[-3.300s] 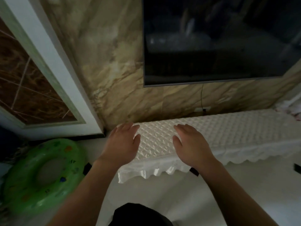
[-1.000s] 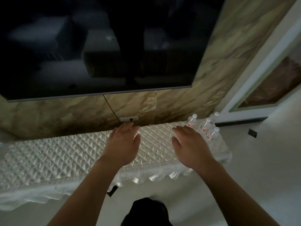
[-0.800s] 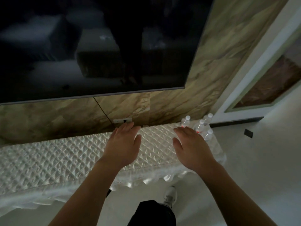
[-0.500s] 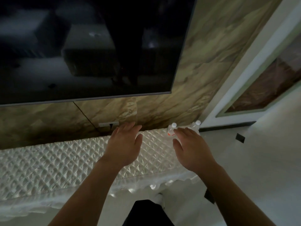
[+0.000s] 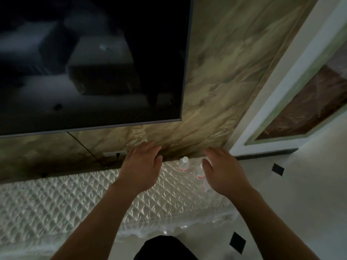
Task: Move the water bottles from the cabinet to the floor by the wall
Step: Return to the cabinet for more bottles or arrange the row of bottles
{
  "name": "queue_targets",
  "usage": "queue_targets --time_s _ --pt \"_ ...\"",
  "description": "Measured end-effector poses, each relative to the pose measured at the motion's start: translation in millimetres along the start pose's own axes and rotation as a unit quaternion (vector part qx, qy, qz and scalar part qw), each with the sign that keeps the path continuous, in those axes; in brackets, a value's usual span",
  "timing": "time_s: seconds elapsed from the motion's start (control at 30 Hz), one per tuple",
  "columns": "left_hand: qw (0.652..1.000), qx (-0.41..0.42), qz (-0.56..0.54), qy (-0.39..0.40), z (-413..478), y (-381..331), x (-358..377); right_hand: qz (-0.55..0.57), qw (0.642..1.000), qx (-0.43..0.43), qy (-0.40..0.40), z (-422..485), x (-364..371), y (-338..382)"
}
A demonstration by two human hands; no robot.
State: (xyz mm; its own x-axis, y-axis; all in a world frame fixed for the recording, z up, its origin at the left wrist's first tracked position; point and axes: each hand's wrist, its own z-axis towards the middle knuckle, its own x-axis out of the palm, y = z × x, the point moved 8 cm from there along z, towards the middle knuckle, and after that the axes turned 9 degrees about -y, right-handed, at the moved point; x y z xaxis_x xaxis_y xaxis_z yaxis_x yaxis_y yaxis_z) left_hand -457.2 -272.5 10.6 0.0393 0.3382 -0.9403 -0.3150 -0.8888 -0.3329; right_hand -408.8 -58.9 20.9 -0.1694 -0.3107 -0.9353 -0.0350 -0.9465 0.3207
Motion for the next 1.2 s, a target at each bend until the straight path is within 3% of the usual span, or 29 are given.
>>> queue_targets --time_s 0.67,1.2 --pt "0.988 -0.133 0.029 -0.069 28.6 -156.9 37.7 0.046 0.991 -0.109 0.062 52.5 -49.1 -170.0" --pt "0.976 -0.211 0.013 -0.047 31.5 -142.7 81.1 0.052 0.982 -0.121 0.138 63.1 7.2 -197.8"
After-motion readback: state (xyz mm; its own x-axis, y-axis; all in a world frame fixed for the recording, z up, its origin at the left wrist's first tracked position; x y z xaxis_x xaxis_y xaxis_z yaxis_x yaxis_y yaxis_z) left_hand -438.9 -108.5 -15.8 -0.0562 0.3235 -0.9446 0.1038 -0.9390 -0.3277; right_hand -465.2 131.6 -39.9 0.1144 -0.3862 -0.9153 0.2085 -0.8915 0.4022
